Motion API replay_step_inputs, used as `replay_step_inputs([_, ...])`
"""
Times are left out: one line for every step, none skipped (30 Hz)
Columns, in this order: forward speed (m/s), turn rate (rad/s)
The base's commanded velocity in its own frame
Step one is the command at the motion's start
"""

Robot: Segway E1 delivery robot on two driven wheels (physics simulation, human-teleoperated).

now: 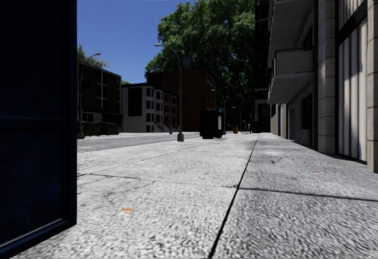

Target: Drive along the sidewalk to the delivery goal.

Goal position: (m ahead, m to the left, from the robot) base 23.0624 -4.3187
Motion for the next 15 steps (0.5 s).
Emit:
replay_step_inputs([2.0,-0.45])
replay_step_inputs([2.0,-0.46])
replay_step_inputs([2.0,-0.47])
replay_step_inputs([2.0,-0.47])
replay_step_inputs([2.0,-0.47])
replay_step_inputs([2.0,-0.47])
replay_step_inputs([2.0,-0.47])
replay_step_inputs([2.0,-0.47])
replay_step_inputs([2.0,-0.47])
replay_step_inputs([2.0,-0.47])
replay_step_inputs([2.0,-0.47])
replay_step_inputs([2.0,-0.47])
replay_step_inputs([2.0,-0.47])
replay_step_inputs([2.0,-0.47])
replay_step_inputs([2.0,-0.47])
